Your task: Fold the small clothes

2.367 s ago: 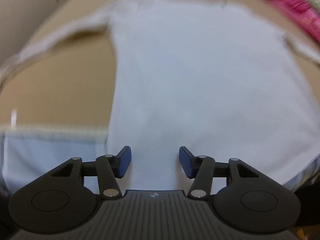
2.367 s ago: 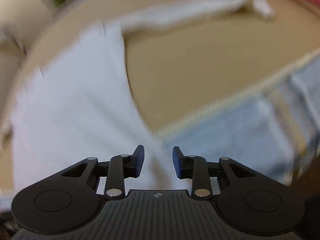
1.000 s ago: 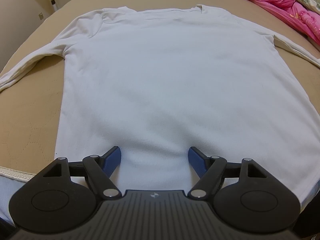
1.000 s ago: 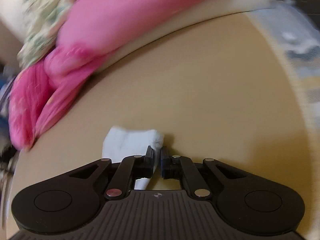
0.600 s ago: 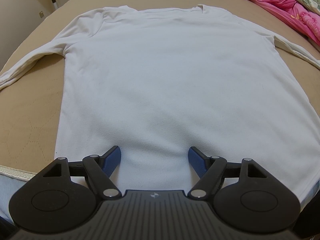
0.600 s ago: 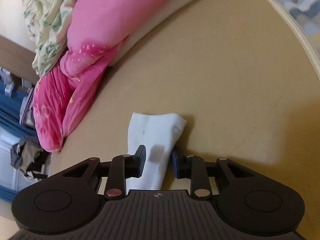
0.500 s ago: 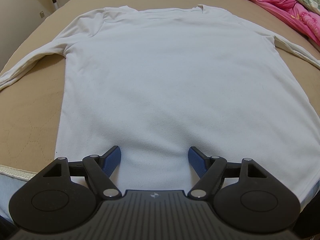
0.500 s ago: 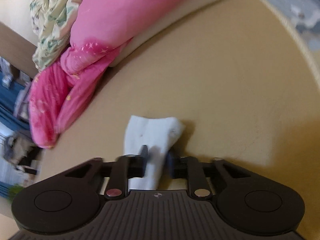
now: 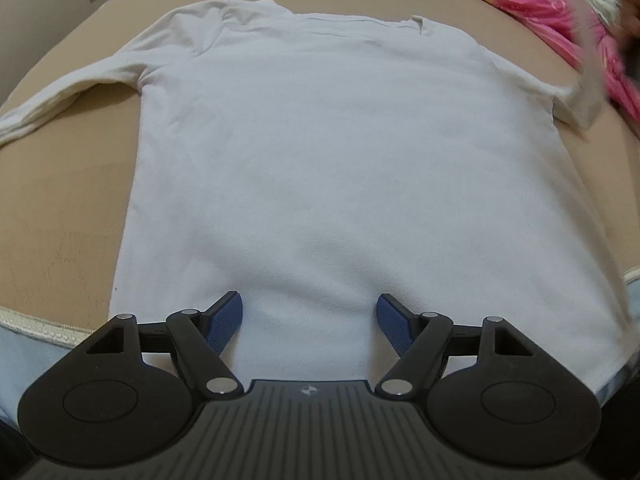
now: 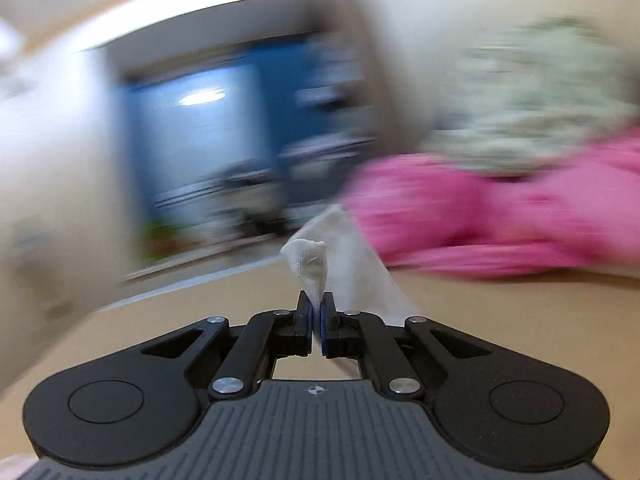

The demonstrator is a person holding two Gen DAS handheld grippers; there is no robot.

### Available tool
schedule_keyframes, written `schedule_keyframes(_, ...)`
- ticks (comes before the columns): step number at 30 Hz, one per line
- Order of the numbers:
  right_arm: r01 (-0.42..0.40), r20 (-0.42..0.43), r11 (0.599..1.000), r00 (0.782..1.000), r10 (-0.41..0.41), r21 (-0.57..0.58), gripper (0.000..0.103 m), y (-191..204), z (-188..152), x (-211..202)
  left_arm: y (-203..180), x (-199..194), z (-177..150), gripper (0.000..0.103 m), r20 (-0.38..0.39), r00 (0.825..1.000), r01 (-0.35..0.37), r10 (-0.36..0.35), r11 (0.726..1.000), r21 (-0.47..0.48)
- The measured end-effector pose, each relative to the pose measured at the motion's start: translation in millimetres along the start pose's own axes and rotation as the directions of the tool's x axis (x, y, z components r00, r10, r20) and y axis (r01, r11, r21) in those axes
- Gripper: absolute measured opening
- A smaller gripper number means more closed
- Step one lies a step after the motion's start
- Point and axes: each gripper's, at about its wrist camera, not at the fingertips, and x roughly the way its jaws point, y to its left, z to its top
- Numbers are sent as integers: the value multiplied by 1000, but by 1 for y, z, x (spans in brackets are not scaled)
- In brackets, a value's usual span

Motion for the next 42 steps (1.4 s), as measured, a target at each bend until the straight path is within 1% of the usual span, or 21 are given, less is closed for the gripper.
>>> schedule_keyframes(2,-218,-119,976,969,217,4,4,84,-38,4,8,-3,1,78,-10,1000,21,-21,999,-32)
schedule_keyframes(3,-314,-219,949,925,311,23,4,115,-60,10,12,-5,2,78,-16,999,32,-32,998,-53)
schedule_keyframes(5,-434,-494,894,756,430,115,5,167,-116,25,22,-10,4,76,-24,998,56,-58,994,-95)
schedule_keyframes(6,-452,-617,875,642,455,174,5,181,-144,30,28,-15,5,68,-21,997,69,-72,991,-117)
schedule_keyframes(7,-460,-687,862,556,467,213,5,185,-161,30,34,-20,6,52,-12,997,73,-75,988,-134)
schedule_keyframes(8,-463,-718,859,520,462,217,5,184,-169,25,40,-28,8,44,4,997,74,-74,986,-147)
schedule_keyframes(10,-485,-717,863,551,427,142,6,167,-158,6,51,-45,17,18,52,995,92,-85,984,-150)
schedule_keyframes(14,-492,-687,871,633,356,-1,12,104,-104,-27,71,-61,65,17,125,985,133,-118,984,-122)
schedule_keyframes(17,-427,-631,900,724,279,-91,15,53,-63,-39,88,-39,115,17,150,981,145,-125,981,-127)
schedule_keyframes(20,-302,-556,943,812,179,-137,18,12,-48,-38,113,20,153,18,36,984,179,-176,954,-239)
schedule_keyframes(23,-172,-506,980,857,99,-100,20,-21,-70,-35,128,65,167,26,-30,987,140,-155,948,-286)
schedule_keyframes(25,-99,-573,981,820,-16,-169,21,-22,-89,-16,133,78,169,27,-38,986,140,-160,939,-314)
schedule_keyframes(27,-99,-509,974,861,-19,-204,25,-15,-92,-5,128,76,171,28,-15,988,144,-155,948,-283)
schedule_keyframes(29,-88,-485,956,872,-62,-281,42,-3,-102,12,121,76,171,18,-7,992,118,-123,965,-232)
schedule_keyframes(30,-91,-482,944,873,-77,-317,42,5,-108,21,119,73,171,4,1,995,100,-101,973,-208)
schedule_keyframes(32,-129,-478,912,874,-81,-390,42,16,-118,34,120,62,175,3,52,994,106,-98,977,-187)
schedule_keyframes(35,-111,-430,855,892,-139,-506,40,27,-129,49,125,37,184,3,218,976,41,-5,986,-162)
schedule_keyframes(36,-117,-440,847,886,-148,-519,31,27,-133,54,129,29,186,3,267,963,22,22,987,-162)
schedule_keyframes(37,-147,-470,846,872,-134,-513,4,26,-134,57,133,24,188,3,301,953,19,34,985,-172)
schedule_keyframes(40,-258,-514,803,855,-69,-537,4,27,-128,42,144,25,191,6,311,948,1,68,976,-218)
schedule_keyframes(42,-339,-590,760,804,-71,-554,5,24,-130,30,148,34,194,7,257,962,-35,96,972,-231)
